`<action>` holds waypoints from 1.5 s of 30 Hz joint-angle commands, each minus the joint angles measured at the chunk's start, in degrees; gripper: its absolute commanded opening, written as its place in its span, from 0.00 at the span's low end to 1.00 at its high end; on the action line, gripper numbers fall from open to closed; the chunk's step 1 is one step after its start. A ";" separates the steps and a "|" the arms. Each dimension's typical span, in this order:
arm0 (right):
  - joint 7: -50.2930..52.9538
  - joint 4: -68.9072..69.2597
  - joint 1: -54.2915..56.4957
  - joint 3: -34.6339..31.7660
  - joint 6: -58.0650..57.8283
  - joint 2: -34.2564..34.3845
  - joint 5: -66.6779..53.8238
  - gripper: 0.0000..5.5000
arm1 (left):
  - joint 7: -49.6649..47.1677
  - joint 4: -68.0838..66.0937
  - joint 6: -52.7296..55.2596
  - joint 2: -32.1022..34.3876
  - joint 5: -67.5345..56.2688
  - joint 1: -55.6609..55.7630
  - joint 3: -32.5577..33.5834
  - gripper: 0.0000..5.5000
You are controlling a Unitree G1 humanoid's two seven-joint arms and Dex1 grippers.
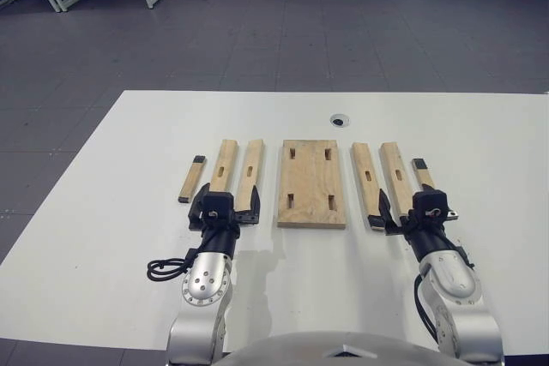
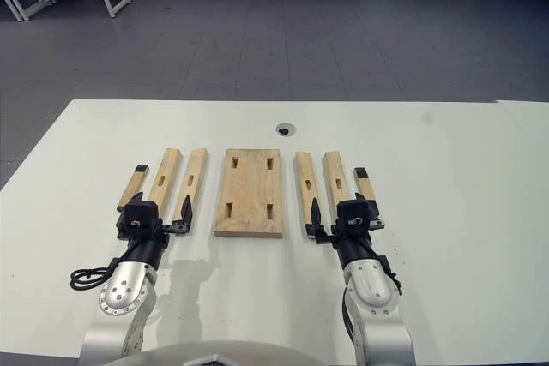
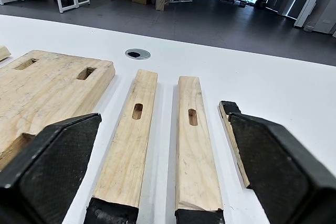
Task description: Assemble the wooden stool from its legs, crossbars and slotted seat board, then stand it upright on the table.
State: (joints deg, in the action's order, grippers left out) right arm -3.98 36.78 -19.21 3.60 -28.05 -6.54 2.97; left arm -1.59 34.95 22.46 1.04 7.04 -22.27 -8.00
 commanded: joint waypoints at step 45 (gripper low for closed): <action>-23.52 -42.90 12.65 -15.53 7.64 -21.82 -12.65 0.81 | -2.55 2.56 0.62 -1.81 2.97 -2.89 -3.00 0.89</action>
State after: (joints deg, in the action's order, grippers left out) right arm -27.65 -4.41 -4.84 -12.72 -20.07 -28.97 -10.76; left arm -3.68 36.91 22.43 -0.55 9.43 -25.13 -10.62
